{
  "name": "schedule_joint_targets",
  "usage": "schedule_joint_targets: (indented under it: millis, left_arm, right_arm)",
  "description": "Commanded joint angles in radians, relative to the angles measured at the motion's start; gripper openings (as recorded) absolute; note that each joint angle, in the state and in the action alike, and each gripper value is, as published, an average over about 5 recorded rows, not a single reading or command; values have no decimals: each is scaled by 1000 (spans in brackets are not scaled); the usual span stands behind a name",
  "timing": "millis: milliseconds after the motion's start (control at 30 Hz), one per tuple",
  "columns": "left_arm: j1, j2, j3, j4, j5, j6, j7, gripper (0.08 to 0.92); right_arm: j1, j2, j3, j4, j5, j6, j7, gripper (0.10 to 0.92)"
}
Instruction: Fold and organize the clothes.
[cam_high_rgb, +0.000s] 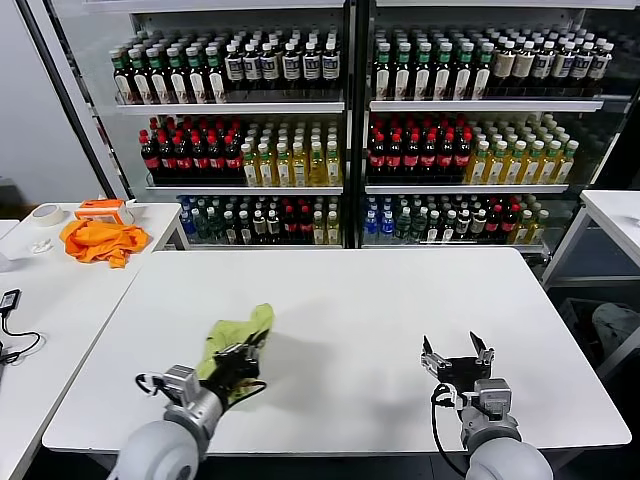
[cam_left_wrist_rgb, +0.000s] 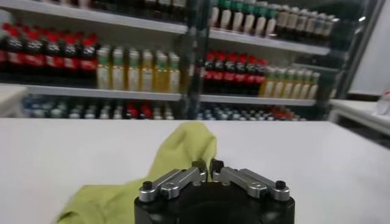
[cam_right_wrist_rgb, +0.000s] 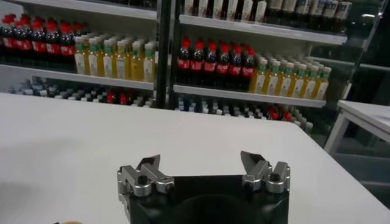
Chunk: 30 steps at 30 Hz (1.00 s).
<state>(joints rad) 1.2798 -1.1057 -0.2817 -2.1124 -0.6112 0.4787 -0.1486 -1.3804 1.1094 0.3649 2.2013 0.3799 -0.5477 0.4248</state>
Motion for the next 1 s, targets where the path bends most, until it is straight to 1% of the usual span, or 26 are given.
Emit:
schedule_joint_targets:
  millis: [33, 133, 300, 400, 500, 600, 667, 800, 867, 1000]
  left_arm:
    - [-99, -111, 145, 72, -11, -29, -3, 103]
    - [-129, -145, 160, 119, -17, -52, -8, 103]
    - [-176, -194, 180, 180, -63, -74, -69, 103]
    - [-173, -193, 185, 178, -77, -92, -49, 125]
    - [-165, -187, 186, 165, -77, -92, -27, 194]
    - [-159, -180, 175, 151, -75, -93, -16, 280]
    - [-152, -165, 161, 142, -64, -98, -2, 341]
    - [-128, -121, 126, 146, 4, -124, 30, 454]
    - [-108, -97, 102, 146, 53, -144, 41, 514]
    - [-64, -49, 48, 130, 124, -176, 47, 627]
  right_arm:
    - [9, -1, 2, 3, -6, -1, -9, 823]
    - [17, -5, 2, 4, -9, 0, -17, 823]
    - [39, -11, -3, 3, -6, -4, -18, 823]
    - [53, -15, -7, -4, -5, -5, -26, 823]
    - [72, -17, -7, -33, -8, 8, -59, 823]
    - [93, -16, -19, -62, 0, 20, -95, 823]
    - [104, -14, -36, -63, 70, 6, -105, 823]
    - [122, 2, -103, -54, 272, -32, -89, 823]
    - [134, 15, -152, -68, 306, -32, -85, 823]
    - [163, 44, -256, -124, 329, -34, -59, 823]
